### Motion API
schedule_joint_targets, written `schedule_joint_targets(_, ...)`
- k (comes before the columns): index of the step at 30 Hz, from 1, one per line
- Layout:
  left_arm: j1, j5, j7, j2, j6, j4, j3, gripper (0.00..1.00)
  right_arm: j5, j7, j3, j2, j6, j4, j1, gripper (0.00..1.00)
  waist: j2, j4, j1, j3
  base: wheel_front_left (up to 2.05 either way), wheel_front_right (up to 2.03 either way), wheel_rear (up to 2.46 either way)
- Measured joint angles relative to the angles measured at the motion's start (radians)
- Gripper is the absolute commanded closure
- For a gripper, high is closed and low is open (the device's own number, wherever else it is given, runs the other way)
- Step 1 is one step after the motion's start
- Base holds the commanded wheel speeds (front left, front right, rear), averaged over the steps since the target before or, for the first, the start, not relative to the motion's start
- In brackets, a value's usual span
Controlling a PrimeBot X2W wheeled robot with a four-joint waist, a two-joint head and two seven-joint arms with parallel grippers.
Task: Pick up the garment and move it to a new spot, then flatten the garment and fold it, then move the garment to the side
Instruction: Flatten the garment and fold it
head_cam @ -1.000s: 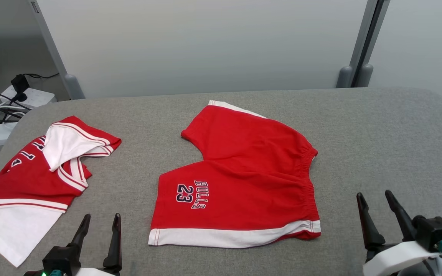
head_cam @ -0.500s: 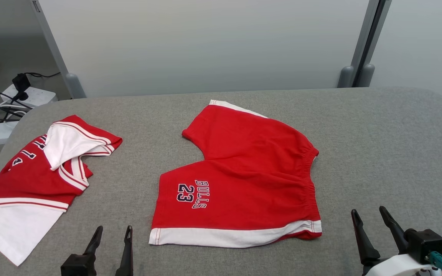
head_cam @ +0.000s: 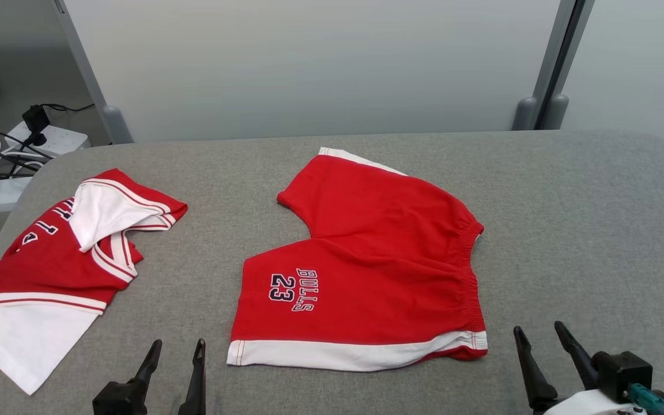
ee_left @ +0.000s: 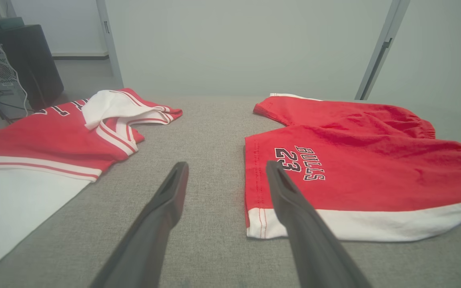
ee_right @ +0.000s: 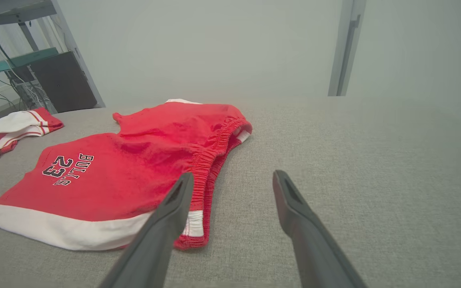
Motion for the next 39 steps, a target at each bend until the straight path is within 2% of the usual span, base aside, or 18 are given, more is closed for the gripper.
schedule_joint_targets(6, -0.003, -0.009, 0.0, 0.0, -0.003, 0.013, -0.017, 0.0, 0.065, 0.0, 0.07, -0.001, 0.0, 0.116, -0.011, 0.0, 0.0, 0.025, 0.0, 0.011, 0.0, 0.0, 0.0)
schedule_joint_targets(16, -0.005, -0.009, 0.0, 0.001, -0.019, 0.029, -0.035, 0.0, 0.097, 0.0, 0.086, -0.003, 0.0, 0.233, -0.079, 0.0, 0.0, 0.121, 0.0, 0.026, 0.0, 0.0, 0.0)
schedule_joint_targets(19, -0.005, -0.009, 0.0, 0.001, -0.027, 0.03, -0.041, 0.0, 0.1, 0.0, 0.083, -0.003, 0.0, 0.261, -0.087, 0.09, 0.0, 0.15, -0.0001, 0.032, 0.0, 0.0, 0.0)
schedule_joint_targets(21, -0.005, -0.009, 0.0, 0.001, -0.028, 0.03, -0.043, 0.0, 0.106, 0.0, 0.081, -0.003, 0.0, 0.276, -0.087, 0.19, 0.0, 0.17, 0.0, 0.038, 0.0, 0.0, 0.0)
schedule_joint_targets(22, -0.005, -0.011, 0.0, 0.001, -0.028, 0.03, -0.043, 0.0, 0.106, 0.0, 0.082, -0.003, 0.0, 0.282, -0.089, 0.41, 0.0, 0.173, 0.0, 0.041, 0.0, 0.0, 0.0)
schedule_joint_targets(23, -0.005, -0.018, 0.0, 0.001, -0.032, 0.03, -0.043, 0.0, 0.107, 0.0, 0.083, -0.002, 0.0, 0.29, -0.093, 0.52, 0.0, 0.175, 0.0, 0.044, 0.0, 0.0, 0.0)
schedule_joint_targets(28, -0.007, -0.036, 0.0, 0.001, -0.043, 0.029, -0.055, 0.0, 0.107, 0.0, 0.082, -0.002, 0.0, 0.316, -0.113, 0.57, 0.0, 0.173, 0.0, 0.057, 0.0, 0.0, 0.0)
schedule_joint_targets(29, -0.007, -0.036, 0.0, 0.002, -0.045, 0.03, -0.059, 0.0, 0.107, 0.0, 0.082, -0.002, 0.0, 0.319, -0.119, 0.65, 0.0, 0.171, 0.0, 0.06, 0.0, 0.0, 0.0)
schedule_joint_targets(30, -0.01, -0.036, 0.0, 0.001, -0.045, 0.03, -0.064, 0.0, 0.107, 0.0, 0.082, -0.002, 0.0, 0.323, -0.125, 0.84, 0.0, 0.168, 0.0, 0.063, 0.0, 0.0, 0.0)
schedule_joint_targets(31, -0.012, -0.036, 0.0, 0.002, -0.046, 0.03, -0.07, 0.0, 0.107, 0.0, 0.082, -0.002, 0.0, 0.328, -0.129, 0.84, 0.0, 0.166, 0.0, 0.065, 0.0, 0.0, 0.0)
schedule_joint_targets(32, -0.018, -0.036, 0.0, 0.001, -0.048, 0.031, -0.077, 0.0, 0.107, 0.0, 0.082, -0.001, 0.0, 0.332, -0.13, 1.0, 0.0, 0.163, 0.0, 0.068, 0.0, 0.0, 0.0)
schedule_joint_targets(35, -0.038, -0.05, 0.0, 0.001, -0.06, 0.036, -0.096, 0.0, 0.107, 0.0, 0.084, -0.001, 0.0, 0.33, -0.132, 1.0, 0.0, 0.153, 0.0, 0.075, 0.0, 0.0, 0.0)
schedule_joint_targets(39, -0.063, -0.122, 0.0, 0.002, -0.08, 0.074, -0.137, 0.0, 0.107, 0.0, 0.078, -0.006, 0.0, 0.299, -0.133, 1.0, 0.0, 0.123, 0.0, 0.083, 0.0, 0.0, 0.0)
